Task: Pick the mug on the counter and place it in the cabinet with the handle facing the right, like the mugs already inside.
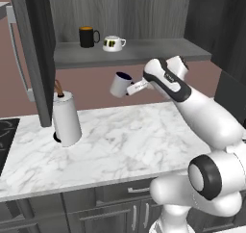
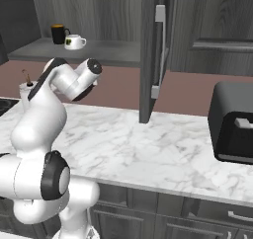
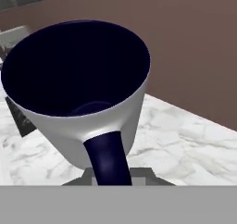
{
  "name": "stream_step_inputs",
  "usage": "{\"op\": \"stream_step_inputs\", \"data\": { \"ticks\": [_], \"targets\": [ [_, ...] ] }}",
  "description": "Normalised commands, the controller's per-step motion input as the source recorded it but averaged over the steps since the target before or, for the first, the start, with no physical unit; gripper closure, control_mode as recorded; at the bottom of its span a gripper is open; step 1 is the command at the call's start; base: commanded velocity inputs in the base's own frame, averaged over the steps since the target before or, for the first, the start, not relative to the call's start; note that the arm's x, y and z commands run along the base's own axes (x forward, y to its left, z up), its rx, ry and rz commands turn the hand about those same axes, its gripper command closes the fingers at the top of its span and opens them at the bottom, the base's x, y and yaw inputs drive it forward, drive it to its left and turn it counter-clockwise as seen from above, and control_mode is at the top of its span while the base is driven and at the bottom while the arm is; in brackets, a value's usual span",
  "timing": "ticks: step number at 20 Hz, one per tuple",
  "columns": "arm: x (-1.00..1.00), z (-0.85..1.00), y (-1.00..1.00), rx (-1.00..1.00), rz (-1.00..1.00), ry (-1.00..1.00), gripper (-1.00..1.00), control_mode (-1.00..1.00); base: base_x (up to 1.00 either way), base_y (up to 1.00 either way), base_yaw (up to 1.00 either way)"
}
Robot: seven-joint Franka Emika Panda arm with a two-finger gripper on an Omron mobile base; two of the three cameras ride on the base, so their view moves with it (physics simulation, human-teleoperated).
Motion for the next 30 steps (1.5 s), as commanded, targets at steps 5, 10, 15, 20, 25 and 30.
{"op": "stream_step_inputs", "data": {
  "ticks": [5,10,15,20,25,30],
  "targets": [
    [-0.49,0.16,0.21,-0.06,0.06,0.00,1.00,-1.00,0.00,0.00,0.00],
    [-0.25,0.23,0.08,-0.07,0.00,-0.02,1.00,-1.00,0.00,0.00,0.00],
    [0.00,0.37,0.00,-0.05,0.00,-0.04,1.00,-1.00,0.00,0.00,0.00],
    [0.00,0.44,0.00,0.00,0.00,-0.02,1.00,-1.00,0.00,0.00,0.00],
    [0.03,0.48,0.00,0.00,0.00,0.00,1.00,-1.00,0.00,0.00,0.00],
    [0.10,0.47,0.00,0.00,0.00,0.00,1.00,-1.00,0.00,0.00,0.00]
  ]
}}
